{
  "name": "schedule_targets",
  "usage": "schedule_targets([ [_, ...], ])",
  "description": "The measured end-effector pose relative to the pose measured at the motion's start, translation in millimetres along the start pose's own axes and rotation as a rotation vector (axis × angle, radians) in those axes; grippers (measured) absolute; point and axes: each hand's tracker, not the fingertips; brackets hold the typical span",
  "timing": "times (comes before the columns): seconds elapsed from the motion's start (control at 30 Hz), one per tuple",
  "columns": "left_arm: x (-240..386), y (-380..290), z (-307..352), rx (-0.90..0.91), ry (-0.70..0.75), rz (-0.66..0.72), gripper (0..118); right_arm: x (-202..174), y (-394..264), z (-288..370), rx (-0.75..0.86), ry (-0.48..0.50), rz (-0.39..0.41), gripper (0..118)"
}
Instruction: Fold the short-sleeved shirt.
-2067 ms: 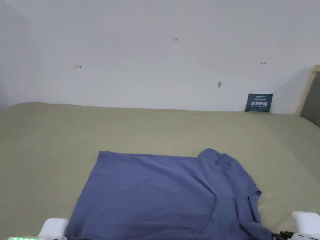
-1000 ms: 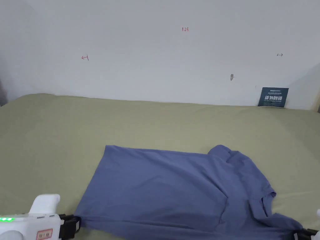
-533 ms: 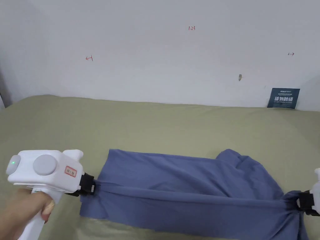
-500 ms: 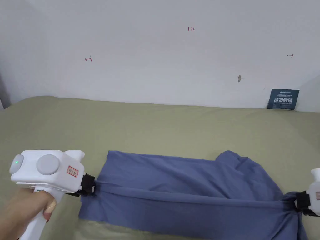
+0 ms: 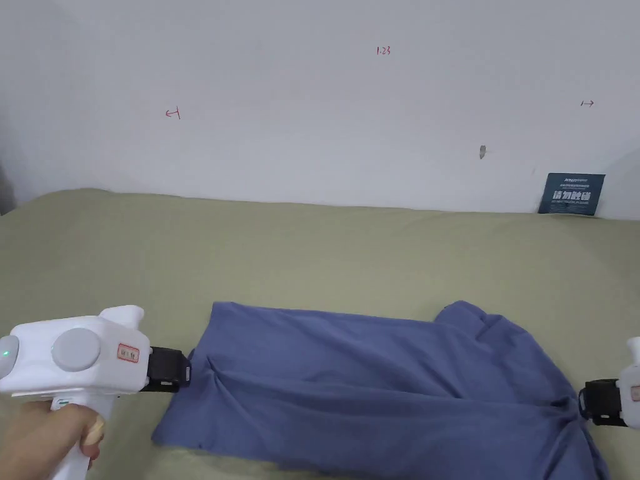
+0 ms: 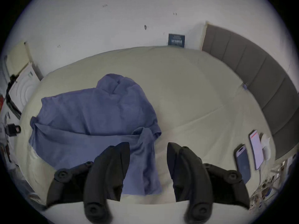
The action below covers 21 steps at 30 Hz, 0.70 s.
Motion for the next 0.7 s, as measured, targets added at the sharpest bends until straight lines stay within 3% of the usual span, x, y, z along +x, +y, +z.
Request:
schedule_targets([
  [0.03,2.5,-4.2,8.7,0.032,0.004,-0.025,26,-3.0,-4.5,10.5,0.012,0.012,0.014,47],
  [0.1,9.3,-14.4,18.4,0.053,0.002,-0.047,19,-8.3,-11.4,24.6,0.014,0.057,0.051,42],
  [0.13,13.4,-21.3,22.0,0.056,0.009,-0.059,14,-11.9,-16.8,30.6,0.01,0.085,0.071,33],
  [0.17,15.5,-24.9,22.9,0.055,0.001,-0.056,12,-16.4,-23.0,34.2,0.001,0.079,0.09,7],
  [0.2,17.9,-29.5,22.0,0.039,-0.018,-0.064,0,-18.9,-31.2,35.3,-0.005,0.064,0.097,0],
  [0.23,21.2,-37.8,21.5,0.03,-0.017,-0.062,0,-23.6,-38.9,37.3,-0.018,0.03,0.113,0],
  [0.3,22.0,-52.2,18.8,0.007,-0.035,-0.071,0,-27.1,-54.4,38.8,-0.037,0.065,0.117,0],
  [0.63,7.5,-63.4,2.8,-0.073,-0.033,-0.055,0,-20.2,-80.5,20.2,-0.1,0.109,0.037,0],
  [0.67,3.0,-57.1,-0.7,-0.079,-0.032,-0.045,4,-19.2,-79.1,19.3,-0.099,0.107,0.036,0],
  [0.7,-3.0,-49.0,-7.5,-0.091,-0.037,-0.032,20,-18.1,-78.0,18.5,-0.094,0.102,0.042,0],
])
